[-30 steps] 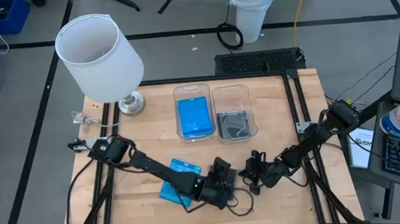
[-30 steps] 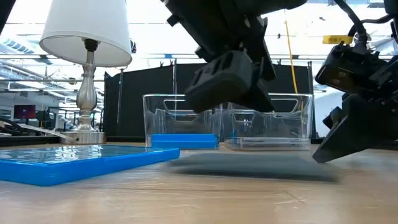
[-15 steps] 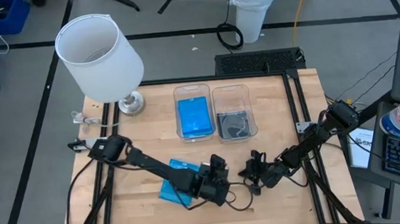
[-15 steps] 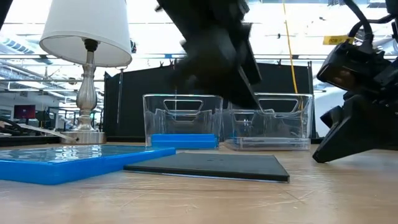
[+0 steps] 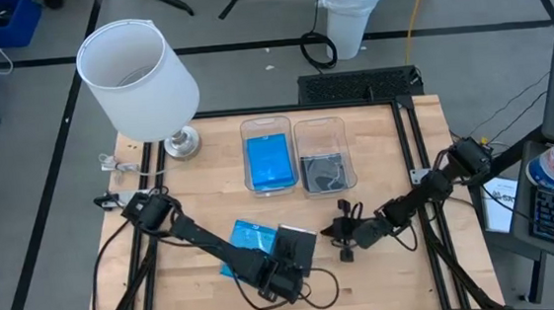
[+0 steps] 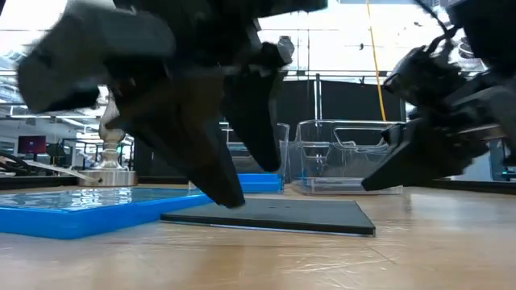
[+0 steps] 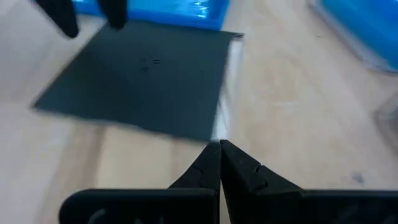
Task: Pick & place jewel cases by type
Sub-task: Stack the black CD case on top of the black CD cases in the right transparent bin
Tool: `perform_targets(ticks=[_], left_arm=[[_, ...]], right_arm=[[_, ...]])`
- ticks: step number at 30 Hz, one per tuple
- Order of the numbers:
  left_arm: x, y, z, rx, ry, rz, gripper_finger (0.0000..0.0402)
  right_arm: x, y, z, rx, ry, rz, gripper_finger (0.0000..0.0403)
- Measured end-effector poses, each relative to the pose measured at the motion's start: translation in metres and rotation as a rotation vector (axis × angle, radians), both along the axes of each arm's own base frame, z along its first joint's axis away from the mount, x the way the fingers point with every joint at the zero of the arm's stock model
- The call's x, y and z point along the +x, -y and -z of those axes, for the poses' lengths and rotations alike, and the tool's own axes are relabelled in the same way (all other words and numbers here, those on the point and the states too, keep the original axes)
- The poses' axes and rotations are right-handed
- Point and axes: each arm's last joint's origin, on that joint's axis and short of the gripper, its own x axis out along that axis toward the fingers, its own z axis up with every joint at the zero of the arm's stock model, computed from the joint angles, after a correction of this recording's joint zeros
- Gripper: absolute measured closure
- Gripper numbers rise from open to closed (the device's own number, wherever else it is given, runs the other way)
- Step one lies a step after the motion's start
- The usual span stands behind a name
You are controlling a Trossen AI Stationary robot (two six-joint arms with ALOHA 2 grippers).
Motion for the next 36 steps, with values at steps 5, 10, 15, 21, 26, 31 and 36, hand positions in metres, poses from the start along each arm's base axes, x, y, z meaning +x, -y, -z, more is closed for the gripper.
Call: perform_targets(ticks=[5, 10, 15, 21, 26, 31, 36], left_arm=[[0.002, -0.005, 0.01, 0.012, -0.029, -0.04, 0.0117], [0.001, -0.007, 0.013, 0.007, -0.059, -0.054, 0.0117], [0.001, -0.006, 0.014, 0.007, -0.058, -0.049, 0.0117], [0.006, -0.009, 0.015, -0.01, -0.042, -0.049, 0.0117], [0.014, -0.005, 0.014, -0.04, 0.025, 0.017, 0.0117], [0.016, -0.005, 0.014, -0.008, 0.062, 0.02, 0.0117], [0.005, -0.001, 0.003, -0.01, 0.018, 0.031, 0.0117]], right_arm=[[0.011, 0.012, 0.001, -0.003, -0.012, 0.011, 0.0403], [0.029, 0.017, 0.006, 0.016, -0.042, -0.026, 0.0403], [0.046, 0.02, 0.017, 0.069, -0.073, -0.061, 0.0403], [0.042, 0.018, 0.037, 0.209, -0.183, -0.041, 0.0403], [0.031, -0.001, 0.043, 0.302, -0.271, -0.05, 0.0403], [0.02, -0.021, 0.044, 0.31, -0.289, -0.089, 0.0403], [0.016, -0.026, 0.043, 0.277, -0.261, -0.044, 0.0403]])
